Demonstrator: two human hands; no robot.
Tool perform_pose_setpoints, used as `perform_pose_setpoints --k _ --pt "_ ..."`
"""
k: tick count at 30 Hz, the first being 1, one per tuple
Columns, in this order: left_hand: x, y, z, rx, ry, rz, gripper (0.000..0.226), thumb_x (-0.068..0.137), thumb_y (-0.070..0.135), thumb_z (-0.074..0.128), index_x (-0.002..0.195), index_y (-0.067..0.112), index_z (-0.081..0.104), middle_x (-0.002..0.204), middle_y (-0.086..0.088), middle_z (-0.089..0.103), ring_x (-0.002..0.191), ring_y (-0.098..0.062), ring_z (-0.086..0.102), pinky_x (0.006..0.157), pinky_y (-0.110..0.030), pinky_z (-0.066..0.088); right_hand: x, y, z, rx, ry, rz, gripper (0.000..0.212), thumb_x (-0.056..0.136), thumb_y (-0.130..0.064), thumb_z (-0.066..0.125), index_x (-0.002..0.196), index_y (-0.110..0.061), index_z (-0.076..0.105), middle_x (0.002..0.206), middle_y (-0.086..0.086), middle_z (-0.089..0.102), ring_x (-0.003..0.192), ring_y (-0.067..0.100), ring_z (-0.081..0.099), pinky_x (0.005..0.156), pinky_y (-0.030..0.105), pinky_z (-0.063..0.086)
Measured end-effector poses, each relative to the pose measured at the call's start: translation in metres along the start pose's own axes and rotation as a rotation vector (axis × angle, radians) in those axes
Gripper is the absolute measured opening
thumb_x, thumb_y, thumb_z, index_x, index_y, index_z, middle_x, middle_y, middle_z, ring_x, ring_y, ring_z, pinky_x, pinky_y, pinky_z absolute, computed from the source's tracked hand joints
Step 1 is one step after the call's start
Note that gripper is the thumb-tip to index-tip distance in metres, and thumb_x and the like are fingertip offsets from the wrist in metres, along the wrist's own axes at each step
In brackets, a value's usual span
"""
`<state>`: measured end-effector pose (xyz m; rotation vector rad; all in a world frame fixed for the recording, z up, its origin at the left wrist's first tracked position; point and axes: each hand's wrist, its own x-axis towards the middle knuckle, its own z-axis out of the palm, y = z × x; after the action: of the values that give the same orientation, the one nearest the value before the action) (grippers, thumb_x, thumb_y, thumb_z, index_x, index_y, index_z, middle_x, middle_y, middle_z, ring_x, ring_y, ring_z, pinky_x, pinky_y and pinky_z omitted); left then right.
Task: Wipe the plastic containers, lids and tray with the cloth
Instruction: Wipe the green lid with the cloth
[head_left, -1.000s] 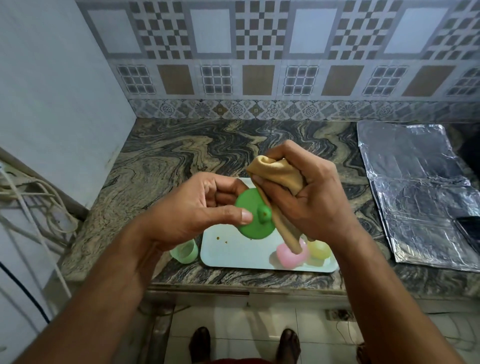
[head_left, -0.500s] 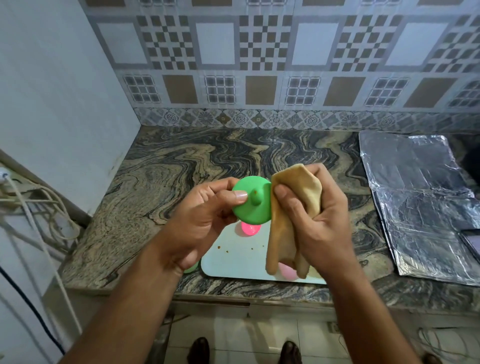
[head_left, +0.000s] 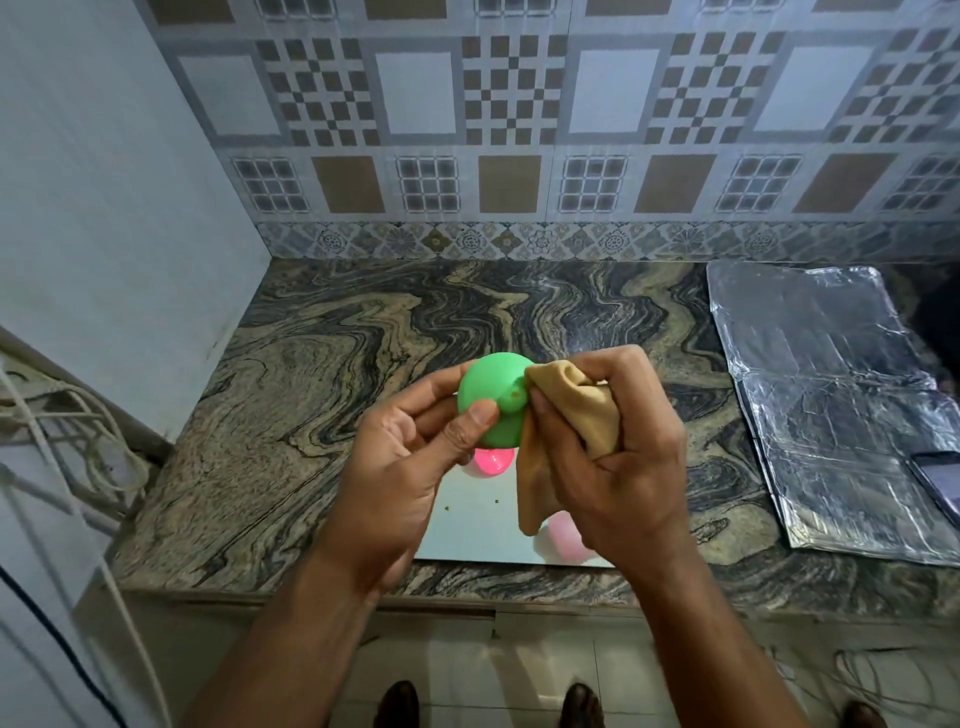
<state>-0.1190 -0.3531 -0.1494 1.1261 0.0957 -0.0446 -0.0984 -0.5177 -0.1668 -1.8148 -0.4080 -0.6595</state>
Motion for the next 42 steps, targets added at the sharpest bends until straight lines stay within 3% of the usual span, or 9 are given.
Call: perform_pose_setpoints --k 5,10,16,18,22,26,29,35,42 --pt "0.014 0.018 -0.015 0.195 -0.169 0.047 0.030 0.083 0.006 0.071 0.111 0.012 0.080 0.108 -0.014 0.081 0.095 -0.019 0.078 0.082 -0.025 0.062 0.011 0.003 -0.006 -0.051 -0.101 -0.084 0.010 0.095 -0.011 0.074 0.098 -0.001 0.070 0.095 0.006 0.062 0.086 0.010 0.059 0.080 0.016 0.045" --pt "0.025 0.037 -0.023 0.391 -0.362 0.024 0.028 0.084 0.008 0.073 0.112 0.011 0.079 0.104 -0.012 0.081 0.096 -0.018 0.078 0.085 -0.027 0.061 0.023 0.003 -0.010 -0.073 -0.203 -0.140 0.008 0.094 -0.008 0.076 0.097 -0.002 0.071 0.093 0.008 0.062 0.085 0.018 0.059 0.079 0.020 0.044" --pt "0.023 0.041 -0.018 0.597 -0.544 -0.105 0.032 0.084 0.009 0.082 0.116 0.005 0.076 0.103 -0.018 0.081 0.093 -0.024 0.077 0.087 -0.031 0.062 0.041 0.005 -0.012 -0.204 -0.212 -0.167 0.014 0.094 -0.014 0.078 0.099 -0.004 0.069 0.094 0.000 0.062 0.082 0.012 0.055 0.078 0.017 0.043" --pt "0.019 0.033 -0.011 0.652 -0.480 -0.086 0.031 0.081 0.013 0.084 0.111 0.011 0.076 0.096 -0.016 0.082 0.089 -0.027 0.078 0.084 -0.036 0.062 0.050 0.008 -0.016 -0.180 -0.131 -0.094 0.014 0.095 -0.015 0.077 0.099 -0.006 0.066 0.090 0.003 0.065 0.077 0.016 0.058 0.074 0.023 0.047" --pt "0.018 0.021 -0.005 0.585 -0.104 0.044 0.029 0.073 0.018 0.089 0.096 0.011 0.072 0.087 -0.009 0.082 0.082 -0.024 0.080 0.080 -0.032 0.064 0.049 0.007 -0.029 -0.006 -0.030 0.064 0.015 0.096 -0.014 0.074 0.097 -0.003 0.063 0.081 0.002 0.069 0.071 0.017 0.062 0.068 0.027 0.051" --pt "0.015 0.011 -0.002 0.595 0.079 0.195 0.020 0.081 0.006 0.087 0.089 0.008 0.069 0.087 -0.005 0.081 0.078 -0.022 0.080 0.076 -0.039 0.066 0.026 0.001 -0.021 0.013 -0.023 0.131 0.018 0.095 -0.020 0.076 0.097 -0.006 0.065 0.081 -0.001 0.069 0.071 0.020 0.064 0.067 0.032 0.053" --pt "0.010 0.004 0.007 0.581 0.094 0.284 0.021 0.083 0.003 0.087 0.086 0.008 0.067 0.081 -0.006 0.079 0.069 -0.020 0.077 0.065 -0.031 0.063 0.012 -0.001 -0.003 0.049 -0.014 0.165 0.018 0.095 -0.020 0.077 0.098 -0.008 0.065 0.083 -0.004 0.070 0.071 0.018 0.066 0.066 0.033 0.054" --pt "0.008 0.007 0.008 0.551 0.038 0.370 0.019 0.083 0.011 0.084 0.088 0.016 0.066 0.084 0.000 0.078 0.074 -0.016 0.077 0.072 -0.026 0.062 0.016 -0.003 0.008 0.274 0.031 0.258 0.013 0.097 -0.007 0.073 0.093 0.003 0.065 0.073 -0.009 0.060 0.067 0.001 0.055 0.065 0.016 0.045" --pt "0.001 0.006 0.016 0.421 0.082 0.282 0.022 0.078 0.006 0.086 0.086 0.009 0.065 0.084 -0.008 0.080 0.070 -0.021 0.078 0.062 -0.024 0.060 0.029 0.015 0.009 0.301 0.189 0.356 0.018 0.100 -0.017 0.072 0.090 -0.006 0.063 0.072 -0.013 0.055 0.067 0.006 0.050 0.064 0.030 0.044"
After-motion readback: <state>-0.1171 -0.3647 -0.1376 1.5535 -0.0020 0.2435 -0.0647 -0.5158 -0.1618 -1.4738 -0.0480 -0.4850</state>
